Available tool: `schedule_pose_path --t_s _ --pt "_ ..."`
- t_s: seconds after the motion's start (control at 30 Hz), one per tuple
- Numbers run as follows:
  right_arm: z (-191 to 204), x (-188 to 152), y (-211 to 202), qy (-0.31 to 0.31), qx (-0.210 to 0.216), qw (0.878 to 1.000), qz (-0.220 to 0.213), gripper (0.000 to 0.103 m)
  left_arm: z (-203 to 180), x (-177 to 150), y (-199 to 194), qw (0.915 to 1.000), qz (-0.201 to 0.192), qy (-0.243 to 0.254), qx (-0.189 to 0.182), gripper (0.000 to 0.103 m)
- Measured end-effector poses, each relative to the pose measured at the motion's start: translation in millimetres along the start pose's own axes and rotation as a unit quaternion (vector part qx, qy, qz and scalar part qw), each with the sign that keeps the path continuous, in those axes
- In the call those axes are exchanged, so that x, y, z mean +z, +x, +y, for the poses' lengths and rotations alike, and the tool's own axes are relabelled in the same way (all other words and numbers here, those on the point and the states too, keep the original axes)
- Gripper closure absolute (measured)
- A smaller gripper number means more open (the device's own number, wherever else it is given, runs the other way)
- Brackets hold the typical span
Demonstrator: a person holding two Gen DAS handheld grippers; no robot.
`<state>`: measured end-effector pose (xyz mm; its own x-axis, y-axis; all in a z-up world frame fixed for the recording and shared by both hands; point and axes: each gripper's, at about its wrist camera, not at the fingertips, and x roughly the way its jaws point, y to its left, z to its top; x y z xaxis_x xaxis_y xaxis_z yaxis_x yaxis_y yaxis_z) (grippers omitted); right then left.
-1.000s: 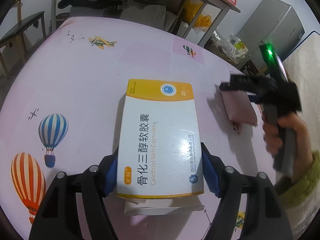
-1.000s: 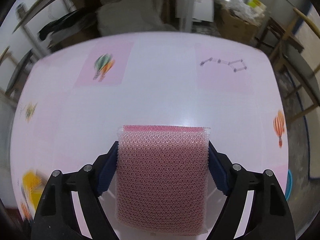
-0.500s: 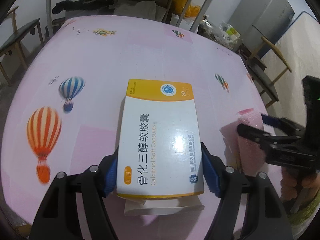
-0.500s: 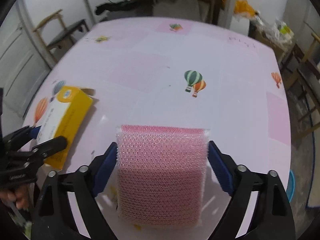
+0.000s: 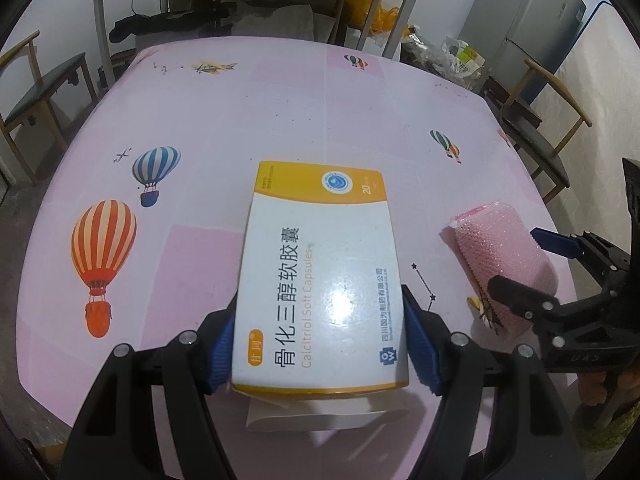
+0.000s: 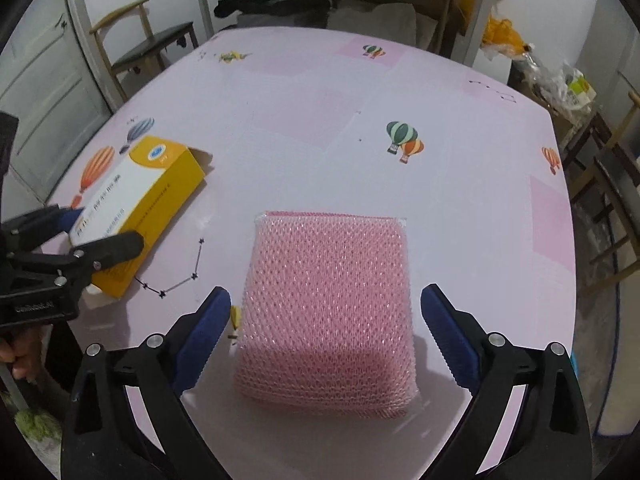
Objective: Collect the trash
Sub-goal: 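Grasp the pink mesh sponge with the right tool, then carry the medicine box and pink sponge with both tools over the wastebasket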
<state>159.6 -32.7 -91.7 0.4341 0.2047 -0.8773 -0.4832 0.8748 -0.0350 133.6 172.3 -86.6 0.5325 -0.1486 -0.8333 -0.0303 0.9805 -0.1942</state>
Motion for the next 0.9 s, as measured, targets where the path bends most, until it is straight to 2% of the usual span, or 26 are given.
schedule_pose_path --t_s 0.2,0.43,0.9 --pt "1 -4 5 0.001 -0.019 1.000 0.004 0.012 -2 0 0 1.0000 -0.003 0.004 0.005 0.034" --pt "-5 -7 6 0.014 -0.014 1.000 0.009 0.024 -4 -1 -2 0.9999 -0.004 0.003 0.014 0.034" --pt "-3 -10 -1 0.022 -0.011 1.000 -0.003 0.025 -4 -1 -3 0.9997 -0.006 0.005 0.022 0.034"
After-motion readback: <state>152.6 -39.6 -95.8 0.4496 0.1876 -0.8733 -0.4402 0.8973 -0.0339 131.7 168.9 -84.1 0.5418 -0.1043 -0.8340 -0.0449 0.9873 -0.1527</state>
